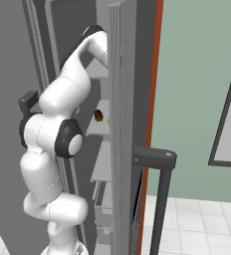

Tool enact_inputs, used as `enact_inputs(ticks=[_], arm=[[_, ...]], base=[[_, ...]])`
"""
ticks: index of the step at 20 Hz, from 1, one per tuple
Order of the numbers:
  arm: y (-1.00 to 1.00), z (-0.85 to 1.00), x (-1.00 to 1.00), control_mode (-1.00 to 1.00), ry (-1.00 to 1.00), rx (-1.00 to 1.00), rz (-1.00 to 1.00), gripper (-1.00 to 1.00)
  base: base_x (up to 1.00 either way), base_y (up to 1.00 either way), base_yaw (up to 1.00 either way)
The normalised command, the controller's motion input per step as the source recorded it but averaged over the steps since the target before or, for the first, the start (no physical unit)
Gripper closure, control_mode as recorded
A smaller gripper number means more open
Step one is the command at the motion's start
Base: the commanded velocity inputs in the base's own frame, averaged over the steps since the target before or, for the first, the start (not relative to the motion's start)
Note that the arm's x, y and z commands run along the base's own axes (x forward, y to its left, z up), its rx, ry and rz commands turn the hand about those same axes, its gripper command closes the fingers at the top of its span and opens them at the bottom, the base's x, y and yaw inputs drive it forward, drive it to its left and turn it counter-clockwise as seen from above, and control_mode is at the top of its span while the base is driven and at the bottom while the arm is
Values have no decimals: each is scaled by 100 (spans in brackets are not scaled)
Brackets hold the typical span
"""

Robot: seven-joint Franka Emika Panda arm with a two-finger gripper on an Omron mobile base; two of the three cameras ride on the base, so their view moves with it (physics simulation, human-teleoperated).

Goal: Take the lime and lemon from the highest rack and move them to the second highest rack where the garlic and sweet potato are located, to maximize freezer space. Close the freezer door after rearranging.

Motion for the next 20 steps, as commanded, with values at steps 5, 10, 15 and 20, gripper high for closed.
enact_inputs(ticks=[5, 10, 15, 20], arm=[[0, 0, -94, -100, -14, 0, -1, 100], [4, 0, -100, -100, -18, -1, -2, 100], [1, 1, -100, -100, -10, -3, -7, 100], [18, 0, -100, -100, 0, -11, -9, 100]], base=[[0, 0, 0], [0, 0, 0], [0, 0, 0], [0, 0, 0]])
